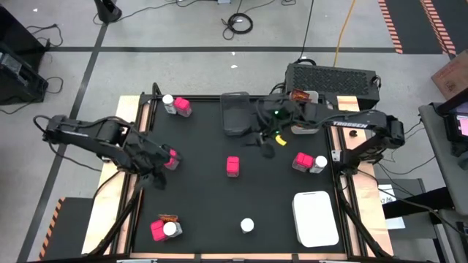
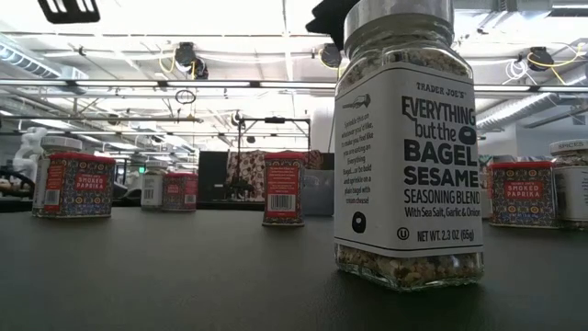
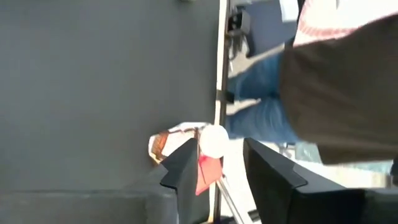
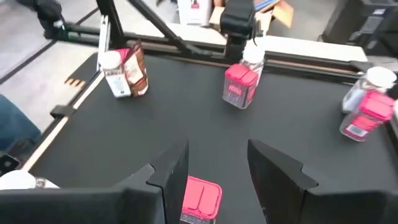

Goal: Sort spices by type
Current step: Put the orange seasoning pack into the top white bin

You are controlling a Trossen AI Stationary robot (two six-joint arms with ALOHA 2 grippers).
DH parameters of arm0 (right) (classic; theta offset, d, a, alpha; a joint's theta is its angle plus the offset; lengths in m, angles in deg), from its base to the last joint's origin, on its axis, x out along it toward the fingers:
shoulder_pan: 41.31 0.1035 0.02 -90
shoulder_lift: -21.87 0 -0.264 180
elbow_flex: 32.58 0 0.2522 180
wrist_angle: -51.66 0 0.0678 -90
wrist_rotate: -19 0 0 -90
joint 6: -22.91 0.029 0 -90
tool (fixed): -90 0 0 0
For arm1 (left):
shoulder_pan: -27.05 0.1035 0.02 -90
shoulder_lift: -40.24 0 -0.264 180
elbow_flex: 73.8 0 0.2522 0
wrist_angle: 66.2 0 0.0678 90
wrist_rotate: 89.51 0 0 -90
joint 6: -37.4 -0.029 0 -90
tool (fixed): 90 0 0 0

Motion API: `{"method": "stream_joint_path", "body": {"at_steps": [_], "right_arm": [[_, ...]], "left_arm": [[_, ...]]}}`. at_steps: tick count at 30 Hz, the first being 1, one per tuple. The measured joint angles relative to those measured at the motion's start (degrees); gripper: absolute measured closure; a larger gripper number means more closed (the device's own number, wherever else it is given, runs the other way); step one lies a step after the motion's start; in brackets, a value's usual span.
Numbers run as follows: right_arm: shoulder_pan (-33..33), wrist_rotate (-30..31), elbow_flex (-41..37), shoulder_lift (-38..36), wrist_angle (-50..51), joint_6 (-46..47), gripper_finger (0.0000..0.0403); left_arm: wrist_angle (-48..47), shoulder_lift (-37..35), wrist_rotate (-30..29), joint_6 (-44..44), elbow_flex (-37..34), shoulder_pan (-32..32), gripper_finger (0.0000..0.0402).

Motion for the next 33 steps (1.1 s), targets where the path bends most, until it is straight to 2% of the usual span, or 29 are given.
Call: {"method": "stream_joint_path", "body": {"at_steps": [12, 25, 28, 33], "right_arm": [[0.52, -0.1, -0.01, 2.35, -1.19, 0.02, 0.0243], [0.5, -0.13, -0.01, 2.35, -0.61, -3.79, 0.0243], [0.5, -0.15, -0.01, 2.35, -0.36, -4.48, 0.0243], [0.46, -0.17, -0.01, 2.35, -0.33, -4.92, 0.0243]], "left_arm": [[1.6, 6.79, -3.06, -0.36, -3.6, -11.51, 0.017], [6.48, 18.88, -6.5, -1.42, -3.63, -22.66, 0.0164], [6.5, 21.49, -9.2, -0.26, -3.63, -24.26, 0.0164], [6.89, 24.98, -9.36, 0.04, -3.63, -26.28, 0.0164]]}}
